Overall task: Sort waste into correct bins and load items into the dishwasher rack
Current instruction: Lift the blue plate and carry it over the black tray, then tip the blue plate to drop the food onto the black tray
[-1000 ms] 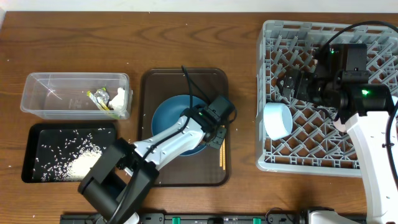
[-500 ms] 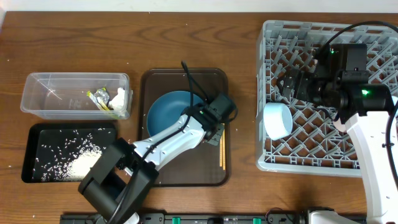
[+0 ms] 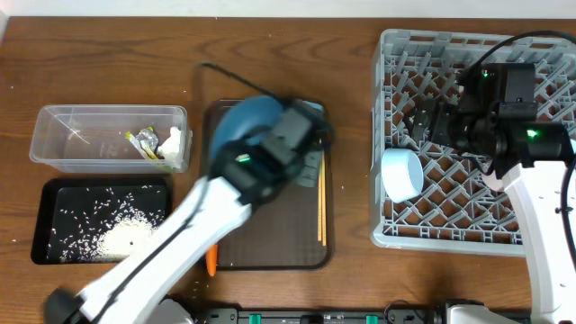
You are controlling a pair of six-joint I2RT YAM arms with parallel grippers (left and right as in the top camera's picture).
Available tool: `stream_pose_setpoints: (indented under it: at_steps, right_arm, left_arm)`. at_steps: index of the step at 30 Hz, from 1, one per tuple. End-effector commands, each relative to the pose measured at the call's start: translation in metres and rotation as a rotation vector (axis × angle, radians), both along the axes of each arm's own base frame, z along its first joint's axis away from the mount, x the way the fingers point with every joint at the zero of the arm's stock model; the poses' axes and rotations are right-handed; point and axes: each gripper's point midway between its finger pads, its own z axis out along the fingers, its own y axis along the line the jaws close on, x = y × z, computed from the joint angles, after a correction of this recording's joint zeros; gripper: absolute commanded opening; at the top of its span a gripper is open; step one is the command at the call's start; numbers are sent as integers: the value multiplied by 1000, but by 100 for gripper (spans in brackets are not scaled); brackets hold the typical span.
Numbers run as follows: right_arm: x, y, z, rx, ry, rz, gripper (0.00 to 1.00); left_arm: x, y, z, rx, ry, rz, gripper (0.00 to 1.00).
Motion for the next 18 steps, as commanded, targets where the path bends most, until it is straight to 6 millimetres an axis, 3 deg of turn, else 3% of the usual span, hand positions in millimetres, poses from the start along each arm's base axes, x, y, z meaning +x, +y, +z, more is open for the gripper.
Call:
stream_pose_setpoints:
  at_steps: [1, 4, 8, 12, 18]
  right_arm:
    - [2, -6, 3, 4, -6, -25, 99]
    - [2, -6, 3, 4, -7, -25, 99]
    - [2, -6, 3, 4, -6, -25, 99]
    - [2, -6, 3, 7, -5, -30, 99]
    - [2, -6, 3, 17, 0, -43, 99]
  left_arm:
    - [4, 33, 39, -128, -34, 146, 6]
    - [2, 64, 70, -259, -58, 202, 6]
    - [-7, 123, 94, -367, -79, 331, 6]
    - [-19, 180, 93, -381, -84, 461, 6]
    - [-26, 230, 75, -485, -61, 542, 6]
